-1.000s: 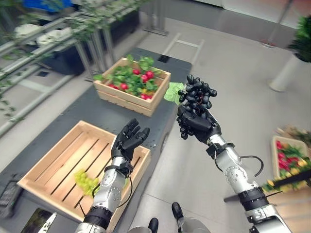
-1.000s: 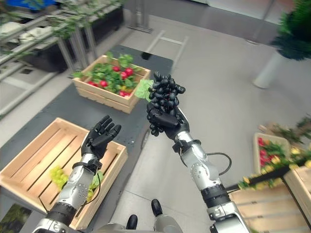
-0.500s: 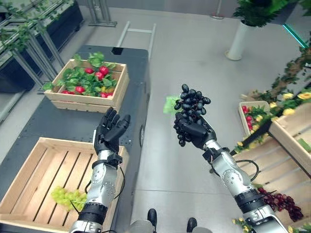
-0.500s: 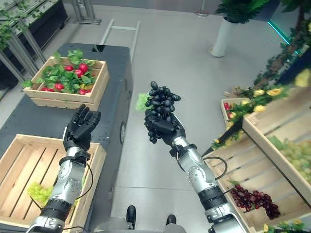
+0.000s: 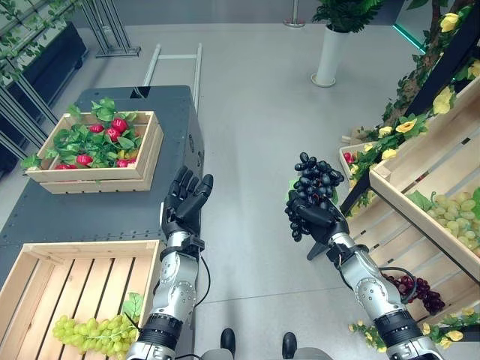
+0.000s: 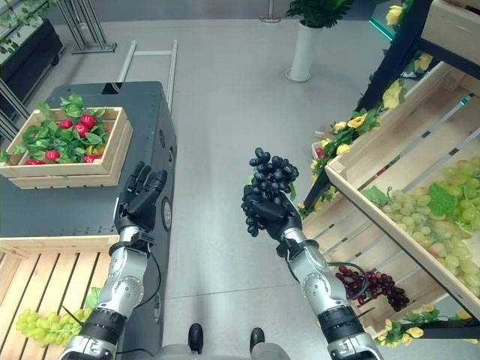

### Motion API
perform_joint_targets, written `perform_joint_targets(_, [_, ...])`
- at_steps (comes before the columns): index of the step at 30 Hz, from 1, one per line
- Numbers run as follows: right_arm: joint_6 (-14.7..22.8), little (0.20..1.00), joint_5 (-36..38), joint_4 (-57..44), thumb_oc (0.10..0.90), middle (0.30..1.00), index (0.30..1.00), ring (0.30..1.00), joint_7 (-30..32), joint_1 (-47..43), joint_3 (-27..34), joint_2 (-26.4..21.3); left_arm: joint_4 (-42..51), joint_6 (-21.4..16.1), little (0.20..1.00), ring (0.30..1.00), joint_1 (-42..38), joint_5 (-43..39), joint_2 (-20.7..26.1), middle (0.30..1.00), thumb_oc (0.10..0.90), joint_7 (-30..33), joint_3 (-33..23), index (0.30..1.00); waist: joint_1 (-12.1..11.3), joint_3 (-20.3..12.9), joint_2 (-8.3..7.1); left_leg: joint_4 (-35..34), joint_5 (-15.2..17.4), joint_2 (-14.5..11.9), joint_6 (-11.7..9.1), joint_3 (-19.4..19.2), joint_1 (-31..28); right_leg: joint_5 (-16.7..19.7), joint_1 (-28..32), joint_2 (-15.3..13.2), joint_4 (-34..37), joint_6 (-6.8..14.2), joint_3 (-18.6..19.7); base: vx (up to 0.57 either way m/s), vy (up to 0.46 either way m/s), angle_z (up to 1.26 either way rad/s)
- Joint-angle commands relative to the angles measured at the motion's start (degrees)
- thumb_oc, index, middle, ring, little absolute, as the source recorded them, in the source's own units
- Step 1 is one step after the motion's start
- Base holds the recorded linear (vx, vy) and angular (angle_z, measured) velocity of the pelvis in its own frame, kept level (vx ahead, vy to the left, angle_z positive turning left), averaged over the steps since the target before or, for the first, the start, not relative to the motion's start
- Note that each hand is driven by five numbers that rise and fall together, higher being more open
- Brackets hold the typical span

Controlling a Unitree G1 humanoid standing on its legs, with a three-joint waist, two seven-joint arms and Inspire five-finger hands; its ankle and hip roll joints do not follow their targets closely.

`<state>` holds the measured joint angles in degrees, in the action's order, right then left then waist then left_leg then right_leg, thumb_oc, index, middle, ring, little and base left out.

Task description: Pick up the fruits from the basket on one side to the basket on the other side

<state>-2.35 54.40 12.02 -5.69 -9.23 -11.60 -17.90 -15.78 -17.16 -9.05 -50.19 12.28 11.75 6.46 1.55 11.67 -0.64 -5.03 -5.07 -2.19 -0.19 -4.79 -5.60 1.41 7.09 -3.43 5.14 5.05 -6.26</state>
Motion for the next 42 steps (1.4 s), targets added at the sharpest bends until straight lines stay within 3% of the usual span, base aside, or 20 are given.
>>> perform_joint_targets(1, [8.3, 0.3, -0.4, -2.6, 0.4, 0.3, 0.3, 0.3, -1.6, -2.0, 2.3, 2.7, 2.8, -6.4, 0.9, 0.9, -1.5, 1.9, 2.0, 0.9, 0.8, -1.9, -0.3, 0.9, -0.6, -6.1, -1.32, 7.3, 6.6, 3.7, -0.4, 6.5, 1.7, 2.1, -0.8, -0.9, -1.9, -2.0, 4.6, -0.09, 0.136, -0.15])
perform_joint_targets(5, [7.9, 0.3, -1.8, -0.3, 0.4, 0.3, 0.3, 0.3, -1.3, -0.7, 1.4, 3.0, 1.4, -6.5, 0.9, 0.9, -2.0, -0.2, 1.8, 0.9, 0.8, -3.5, 1.6, 0.9, 0.6, -4.2, -0.6, 4.9, 6.1, 3.5, 0.4, 4.8, 0.7, 3.2, -2.5, -1.7, -2.7, -0.5, 4.7, -0.04, 0.173, -0.38])
perform_joint_targets(9, [6.9, 0.3, -3.3, 1.0, 0.4, 0.3, 0.3, 0.3, -4.8, 2.1, 0.9, 4.0, 4.5, -8.1, 0.9, 0.9, 1.5, 0.7, 3.8, 0.9, 0.8, -2.9, 0.0, 0.9, -1.3, -1.8, -0.45, 4.1, 5.5, 1.9, 0.7, -0.6, 0.1, 4.0, -6.1, -5.5, -11.1, 2.4, -3.5, -0.1, 0.016, -0.46])
perform_joint_targets(10, [7.1, 0.3, -3.9, 1.5, 0.4, 0.3, 0.3, 0.3, -5.5, 1.8, 0.5, 4.1, 4.7, -8.3, 0.9, 0.9, 1.4, -0.3, 4.4, 0.9, 0.8, -3.1, -0.9, 0.9, -1.7, -1.1, -0.45, 4.7, 5.7, 1.7, 0.9, -0.8, 0.6, 3.9, -7.5, -6.5, -14.0, 2.5, -3.3, -0.16, -0.048, -1.02])
perform_joint_targets(12, [7.8, 0.3, -4.2, 2.2, 0.4, 0.3, 0.3, 0.3, -5.9, 1.6, 0.1, 3.9, 4.4, -8.7, 0.9, 0.9, 0.6, -0.9, 4.9, 0.9, 0.8, -3.5, -1.4, 0.9, -1.8, -0.4, -0.66, 5.8, 5.9, 1.6, 1.0, -0.5, 1.4, 3.8, -8.7, -6.9, -14.9, 2.4, -2.3, -0.07, -0.084, -0.77])
perform_joint_targets(15, [9.3, 0.3, -3.2, 5.3, 0.4, 0.3, 0.3, 0.3, -3.5, 0.3, -1.4, 4.0, 3.0, -10.0, 0.9, 0.9, -1.5, -1.0, 3.1, 0.9, 0.8, -1.6, -0.7, 0.9, -2.1, 0.7, -1.66, 10.8, 6.8, 1.1, -0.1, -0.4, 4.8, 1.8, -6.4, -5.8, -9.5, 0.8, -2.3, 0.02, -0.161, -0.08])
perform_joint_targets(17, [9.5, 0.3, -3.0, 4.4, 0.4, 0.3, 0.3, 0.3, -2.2, 1.0, -1.8, 4.5, 3.6, -10.1, 0.9, 0.9, -1.0, -0.5, 2.6, 0.9, 0.8, -0.9, -0.5, 0.9, -1.8, 1.1, -1.72, 10.8, 6.8, 0.9, -0.1, -0.1, 4.8, 1.5, -6.4, -5.1, -9.4, 0.5, -1.4, 0.01, -0.084, -0.06])
perform_joint_targets(22, [14.5, 0.3, -0.4, 5.2, 0.4, 0.3, 0.3, 0.3, -0.7, 0.8, -1.2, 4.8, 3.6, -13.2, 0.9, 0.9, -2.5, 1.3, 1.7, 0.9, 0.8, -0.8, 1.2, 0.9, -1.2, 4.7, -1.52, 10.9, 5.8, 0.7, -0.5, -0.1, 7.4, 0.9, -8.1, -3.8, -9.4, -0.6, -1.3, -0.15, -0.049, -0.06])
perform_joint_targets(32, [23.0, 0.3, 2.5, 6.4, 0.4, 0.3, 0.3, 0.3, 2.7, -4.7, 2.6, 4.2, 1.6, -16.5, 0.9, 0.9, -7.4, 3.7, 0.4, 0.9, 0.8, 2.3, 3.8, 0.9, 1.3, 12.8, 0.38, 20.8, 7.3, 1.4, -0.9, -1.4, 15.7, -1.9, -16.4, -3.4, -19.0, -2.9, -1.8, -0.17, 0.001, -0.05])
perform_joint_targets(42, [28.8, 0.3, 1.9, 5.4, 0.4, 0.3, 0.3, 0.3, 5.7, -9.7, 8.4, 0.3, 1.6, -16.0, 0.9, 0.9, -8.2, 4.6, -0.7, 0.9, 0.8, 4.3, 5.3, 0.9, 3.1, 17.6, 2.1, 29.6, 10.1, 1.9, -0.7, -2.3, 21.6, -5.1, -22.7, -3.6, -28.2, -4.8, -1.4, -0.07, 0.034, -0.06])
